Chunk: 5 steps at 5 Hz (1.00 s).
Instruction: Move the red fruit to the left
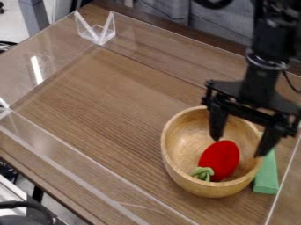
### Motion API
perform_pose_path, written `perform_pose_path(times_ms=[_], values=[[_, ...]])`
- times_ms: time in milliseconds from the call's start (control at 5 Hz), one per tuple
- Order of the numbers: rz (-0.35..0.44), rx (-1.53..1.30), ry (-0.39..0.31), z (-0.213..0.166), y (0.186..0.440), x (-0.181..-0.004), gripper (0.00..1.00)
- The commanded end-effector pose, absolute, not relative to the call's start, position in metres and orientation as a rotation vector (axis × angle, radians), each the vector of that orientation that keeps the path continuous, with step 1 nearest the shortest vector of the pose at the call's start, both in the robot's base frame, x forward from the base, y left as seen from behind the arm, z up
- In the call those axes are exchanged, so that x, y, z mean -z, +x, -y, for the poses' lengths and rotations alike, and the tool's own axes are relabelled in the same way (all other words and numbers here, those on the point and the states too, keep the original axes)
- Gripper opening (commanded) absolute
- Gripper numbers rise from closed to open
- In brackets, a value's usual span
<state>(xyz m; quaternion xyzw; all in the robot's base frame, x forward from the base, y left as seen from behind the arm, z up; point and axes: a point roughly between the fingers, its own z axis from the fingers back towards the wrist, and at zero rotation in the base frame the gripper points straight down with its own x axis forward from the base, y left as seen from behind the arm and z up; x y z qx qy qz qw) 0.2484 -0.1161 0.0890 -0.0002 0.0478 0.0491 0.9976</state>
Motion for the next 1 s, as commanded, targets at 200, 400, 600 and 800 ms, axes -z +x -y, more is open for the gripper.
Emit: perform_pose_path(times_ms=[200,400,600,800], values=[[-0.050,-0.109,0.015,0.113,0.247,-0.092,1.00],[-0.040,-0.167,0.025,0.106,0.247,-0.095,1.00],[-0.024,-0.133,0.032,0.103,0.243,-0.082,1.00],[0.018,-0.075,0.030,0.103,0.240,-0.074,1.00]])
